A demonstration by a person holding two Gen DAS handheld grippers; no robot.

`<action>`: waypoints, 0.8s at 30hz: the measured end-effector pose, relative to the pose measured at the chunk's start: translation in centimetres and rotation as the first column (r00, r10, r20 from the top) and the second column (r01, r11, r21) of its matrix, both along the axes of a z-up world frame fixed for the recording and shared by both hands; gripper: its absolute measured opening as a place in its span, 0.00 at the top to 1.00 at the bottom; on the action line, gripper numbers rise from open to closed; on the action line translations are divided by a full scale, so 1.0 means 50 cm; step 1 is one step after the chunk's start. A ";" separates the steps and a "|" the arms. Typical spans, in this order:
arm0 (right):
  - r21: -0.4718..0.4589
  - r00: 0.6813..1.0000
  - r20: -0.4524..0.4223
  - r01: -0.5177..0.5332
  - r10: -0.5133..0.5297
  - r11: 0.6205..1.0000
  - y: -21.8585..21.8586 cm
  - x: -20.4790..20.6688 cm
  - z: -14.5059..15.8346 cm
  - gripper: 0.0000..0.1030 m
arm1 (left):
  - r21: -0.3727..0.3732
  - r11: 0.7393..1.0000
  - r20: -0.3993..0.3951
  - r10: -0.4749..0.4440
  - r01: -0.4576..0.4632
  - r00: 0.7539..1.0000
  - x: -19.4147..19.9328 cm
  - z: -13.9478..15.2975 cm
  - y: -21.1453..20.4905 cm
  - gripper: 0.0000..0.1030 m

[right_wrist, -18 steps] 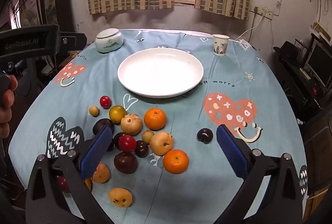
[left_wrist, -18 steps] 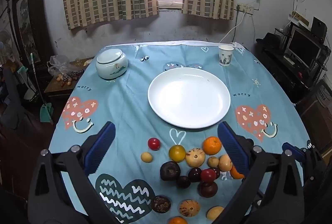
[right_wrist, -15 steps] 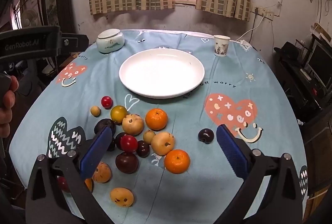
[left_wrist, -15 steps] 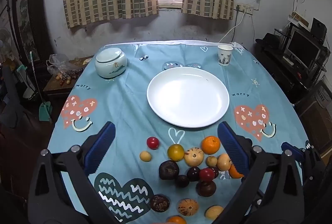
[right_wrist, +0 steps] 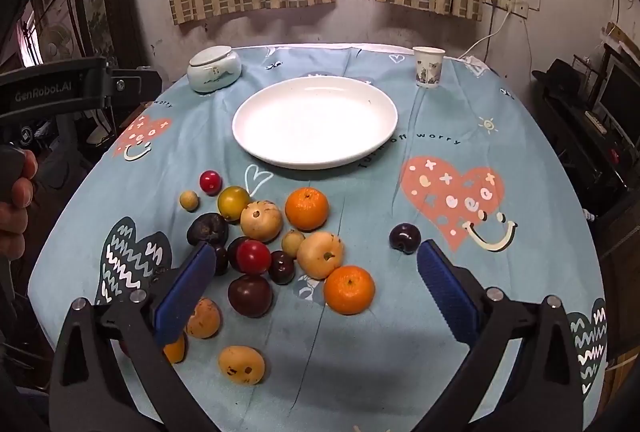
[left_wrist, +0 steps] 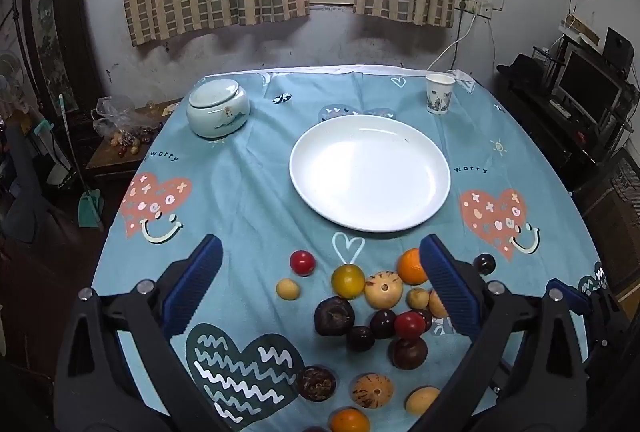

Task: Organize fruits
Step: 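Move both tools toward the fruit cluster on the cloth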

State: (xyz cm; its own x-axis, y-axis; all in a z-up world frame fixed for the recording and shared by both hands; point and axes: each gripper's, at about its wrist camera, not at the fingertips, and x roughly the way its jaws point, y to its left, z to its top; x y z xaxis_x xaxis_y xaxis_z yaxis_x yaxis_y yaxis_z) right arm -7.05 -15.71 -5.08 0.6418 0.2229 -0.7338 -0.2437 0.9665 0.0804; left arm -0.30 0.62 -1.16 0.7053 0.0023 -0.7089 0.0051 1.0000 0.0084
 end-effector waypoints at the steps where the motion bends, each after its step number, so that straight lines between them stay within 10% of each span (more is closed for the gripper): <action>1: 0.000 1.000 0.004 -0.005 0.005 1.000 0.002 -0.002 0.002 0.01 | 0.001 1.000 0.000 0.000 0.000 1.000 -0.001 -0.001 0.001 0.03; 9: 0.010 0.993 0.115 -0.016 0.015 1.000 0.013 -0.032 0.027 0.01 | -0.008 1.000 0.002 0.003 -0.003 1.000 -0.008 0.000 0.009 0.03; 17: 0.082 0.875 0.450 0.155 -0.176 0.984 -0.024 -0.102 0.171 0.01 | -0.007 1.000 0.033 0.016 -0.015 0.999 -0.021 0.008 0.018 0.03; 20: 0.046 0.904 0.408 0.124 -0.132 0.991 -0.030 -0.085 0.166 0.01 | -0.008 1.000 0.030 0.010 -0.010 0.999 -0.024 0.006 0.021 0.03; 24: 0.023 0.995 0.085 0.049 -0.050 0.999 -0.037 -0.042 0.083 0.01 | 0.025 0.999 0.012 -0.026 0.025 1.000 -0.041 -0.013 0.032 0.03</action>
State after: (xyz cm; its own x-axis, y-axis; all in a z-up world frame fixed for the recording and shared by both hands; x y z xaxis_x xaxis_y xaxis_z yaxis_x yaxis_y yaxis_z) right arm -9.16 -17.54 -0.91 0.7125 0.2041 -0.6714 -0.2024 0.9759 0.0818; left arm -2.36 2.22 -1.81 0.7143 0.0018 -0.6998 0.0304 0.9990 0.0335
